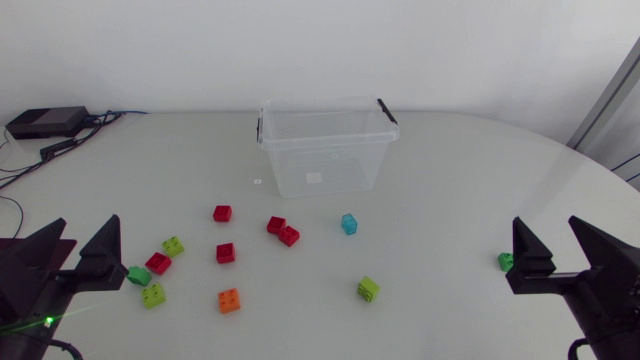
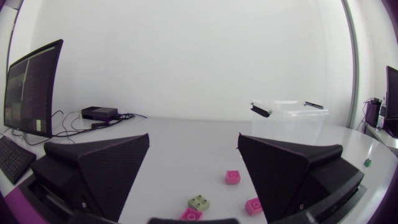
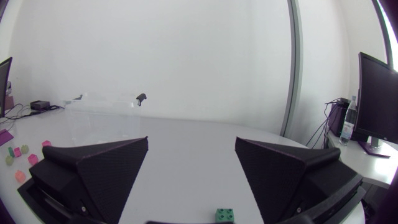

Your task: Pick up the duplo bricks and place them in the container

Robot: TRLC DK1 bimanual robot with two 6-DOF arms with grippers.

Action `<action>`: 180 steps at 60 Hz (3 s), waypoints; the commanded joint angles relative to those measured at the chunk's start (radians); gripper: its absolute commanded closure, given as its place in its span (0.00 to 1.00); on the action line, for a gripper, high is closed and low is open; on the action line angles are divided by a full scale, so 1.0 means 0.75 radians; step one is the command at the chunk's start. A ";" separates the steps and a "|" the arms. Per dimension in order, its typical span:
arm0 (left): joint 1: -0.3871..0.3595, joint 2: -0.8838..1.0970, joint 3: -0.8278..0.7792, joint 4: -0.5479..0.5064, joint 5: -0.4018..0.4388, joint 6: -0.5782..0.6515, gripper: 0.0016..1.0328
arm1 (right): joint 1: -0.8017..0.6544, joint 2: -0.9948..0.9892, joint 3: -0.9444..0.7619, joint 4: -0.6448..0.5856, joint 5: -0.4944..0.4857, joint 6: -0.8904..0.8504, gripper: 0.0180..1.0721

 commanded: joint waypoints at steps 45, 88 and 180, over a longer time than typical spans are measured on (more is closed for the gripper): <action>0.000 0.505 0.596 -0.360 -0.010 -0.023 0.05 | 0.071 0.318 0.190 0.016 -0.006 0.060 0.05; 0.302 1.861 1.080 -1.051 0.141 0.626 0.07 | -0.076 1.222 0.811 -0.606 -0.039 -0.073 0.05; 0.262 1.802 1.275 -1.018 0.458 0.628 0.67 | -0.457 1.948 1.004 -0.649 -0.160 -0.450 0.10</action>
